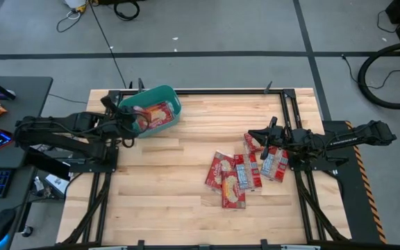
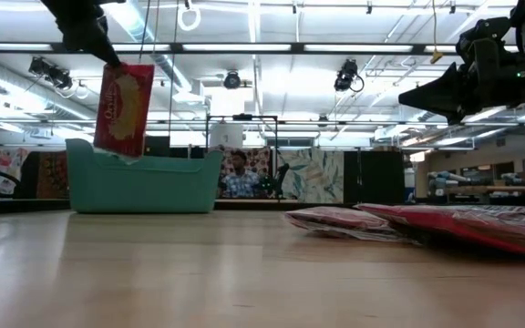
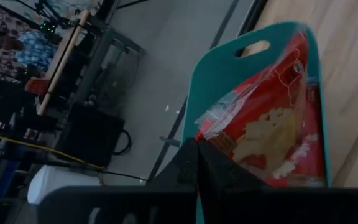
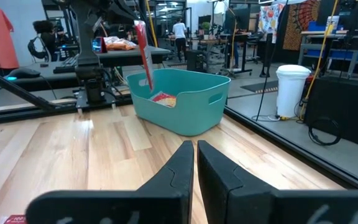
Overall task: Sort popcorn bags into baskets
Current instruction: Put the red popcorn bag into the green bin
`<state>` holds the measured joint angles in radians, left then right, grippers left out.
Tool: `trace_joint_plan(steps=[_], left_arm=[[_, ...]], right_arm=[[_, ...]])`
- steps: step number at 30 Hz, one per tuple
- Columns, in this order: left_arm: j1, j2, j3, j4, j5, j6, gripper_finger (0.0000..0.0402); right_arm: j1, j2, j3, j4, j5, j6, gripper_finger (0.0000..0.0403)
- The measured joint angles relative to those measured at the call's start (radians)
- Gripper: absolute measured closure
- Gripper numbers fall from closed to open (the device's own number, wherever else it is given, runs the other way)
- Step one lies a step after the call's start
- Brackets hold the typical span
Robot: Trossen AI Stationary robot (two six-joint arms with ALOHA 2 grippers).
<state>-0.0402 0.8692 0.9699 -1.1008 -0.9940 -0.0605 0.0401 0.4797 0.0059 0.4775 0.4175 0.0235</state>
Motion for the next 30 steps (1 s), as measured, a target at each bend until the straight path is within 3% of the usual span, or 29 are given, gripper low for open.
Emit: trace_joint_plan(steps=[9, 15, 30], left_arm=[[0.0, -0.027, 0.0, -0.177, -0.003, -0.059, 0.0401], [0.0, -0.026, 0.0, -0.208, 0.005, -0.052, 0.0401], [0.0, -0.026, 0.0, -0.206, 0.111, 0.238, 0.0401]], right_arm=[[0.0, 0.0, 0.0, 0.001, 0.0, 0.0, 0.0377], [0.0, 0.0, 0.0, 0.002, 0.0, 0.0, 0.0377], [0.0, 0.0, 0.0, 0.001, 0.0, 0.0, 0.0377]])
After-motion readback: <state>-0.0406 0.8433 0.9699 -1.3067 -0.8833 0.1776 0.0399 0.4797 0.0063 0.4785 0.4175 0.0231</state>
